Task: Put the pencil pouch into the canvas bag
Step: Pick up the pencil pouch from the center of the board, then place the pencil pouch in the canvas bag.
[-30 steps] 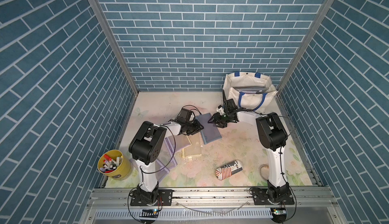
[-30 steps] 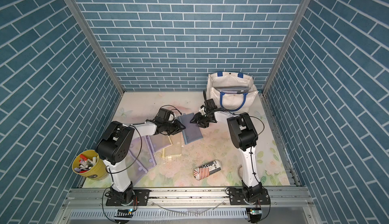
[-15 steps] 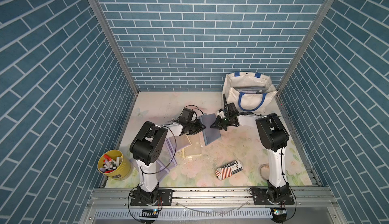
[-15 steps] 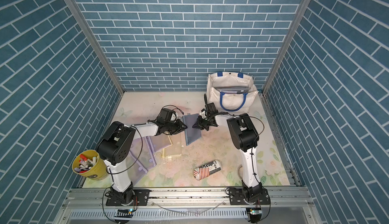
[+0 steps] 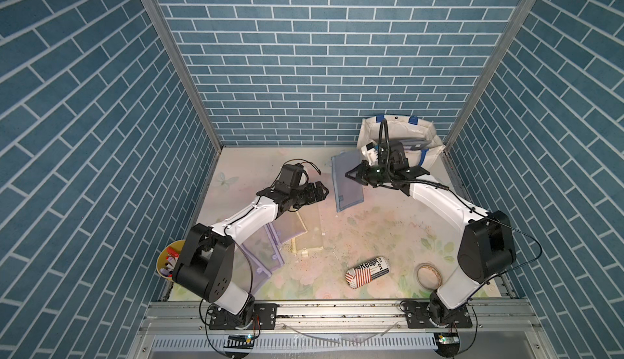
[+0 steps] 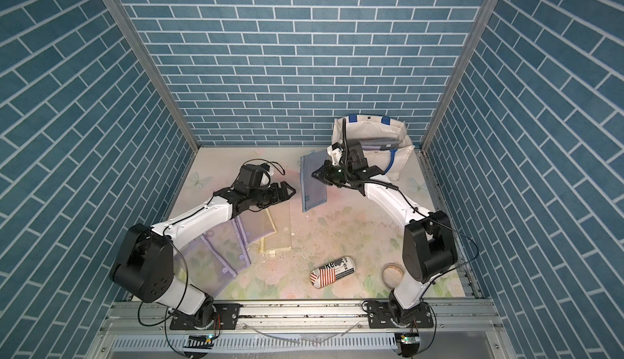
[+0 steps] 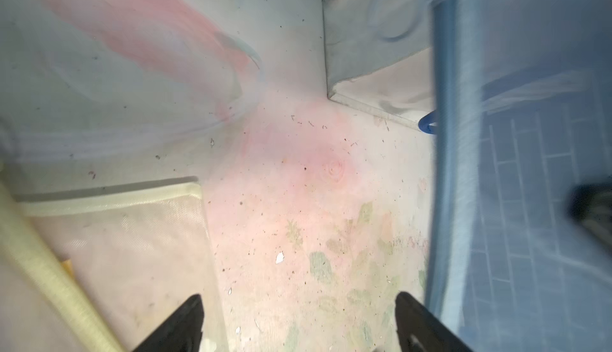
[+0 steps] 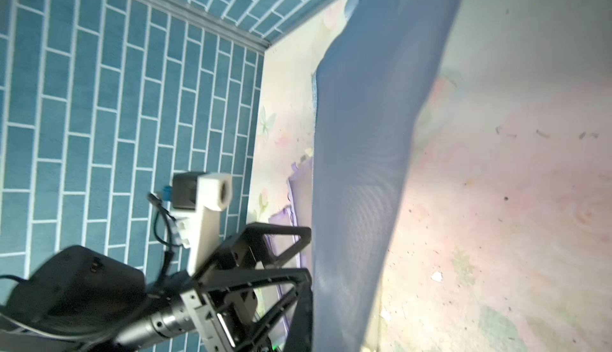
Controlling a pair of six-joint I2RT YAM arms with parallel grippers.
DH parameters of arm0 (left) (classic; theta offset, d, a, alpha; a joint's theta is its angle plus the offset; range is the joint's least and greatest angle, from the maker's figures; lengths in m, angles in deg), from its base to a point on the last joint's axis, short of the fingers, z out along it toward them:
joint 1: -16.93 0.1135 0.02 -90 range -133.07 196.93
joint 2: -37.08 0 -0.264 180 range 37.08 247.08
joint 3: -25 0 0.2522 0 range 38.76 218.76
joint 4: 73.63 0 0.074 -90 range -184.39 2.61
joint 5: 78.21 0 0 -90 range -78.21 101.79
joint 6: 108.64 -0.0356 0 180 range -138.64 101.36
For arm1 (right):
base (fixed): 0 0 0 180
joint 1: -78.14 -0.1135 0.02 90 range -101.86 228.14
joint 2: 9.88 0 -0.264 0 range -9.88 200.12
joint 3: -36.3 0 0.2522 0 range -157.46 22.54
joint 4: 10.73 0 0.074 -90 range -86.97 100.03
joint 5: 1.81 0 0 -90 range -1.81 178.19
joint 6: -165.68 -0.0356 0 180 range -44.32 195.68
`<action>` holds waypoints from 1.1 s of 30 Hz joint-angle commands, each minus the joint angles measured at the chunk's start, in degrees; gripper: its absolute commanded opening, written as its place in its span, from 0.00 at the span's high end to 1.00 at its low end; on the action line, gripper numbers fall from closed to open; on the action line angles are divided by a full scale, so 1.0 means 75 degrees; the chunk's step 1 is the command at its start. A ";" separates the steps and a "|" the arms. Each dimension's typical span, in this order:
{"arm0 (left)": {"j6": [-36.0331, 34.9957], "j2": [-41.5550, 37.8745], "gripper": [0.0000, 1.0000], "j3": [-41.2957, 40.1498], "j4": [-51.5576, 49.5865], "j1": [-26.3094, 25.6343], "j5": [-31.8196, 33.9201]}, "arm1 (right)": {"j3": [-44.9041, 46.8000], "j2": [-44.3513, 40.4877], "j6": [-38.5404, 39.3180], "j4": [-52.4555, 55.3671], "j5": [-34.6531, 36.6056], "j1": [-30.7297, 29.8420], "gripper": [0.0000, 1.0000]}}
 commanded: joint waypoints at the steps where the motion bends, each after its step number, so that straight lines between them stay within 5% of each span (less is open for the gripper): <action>1: -0.0511 -0.0247 0.02 -0.0094 -0.0804 -0.0151 0.0421 | -0.1453 -0.0050 -0.0184 0.1147 0.1349 0.0145 1.00; 11: -0.1038 -0.0593 0.00 0.0065 -0.1362 -0.0514 0.0714 | -0.5485 0.1442 -0.1706 0.2553 0.4433 0.0978 1.00; 17: -0.1317 -0.0759 0.01 0.0131 -0.1484 -0.0574 0.0751 | -0.5743 0.1942 -0.2812 0.2465 0.6037 0.1263 1.00; 24: -0.1436 -0.0915 0.01 -0.0023 -0.1536 -0.0574 0.0649 | -0.6556 0.2921 -0.3532 0.2577 0.6535 0.1789 1.00; 33: -0.1577 -0.1261 0.01 -0.0200 -0.1778 -0.0574 0.0642 | -0.5963 0.3146 -0.4485 0.2312 0.7077 0.1986 1.00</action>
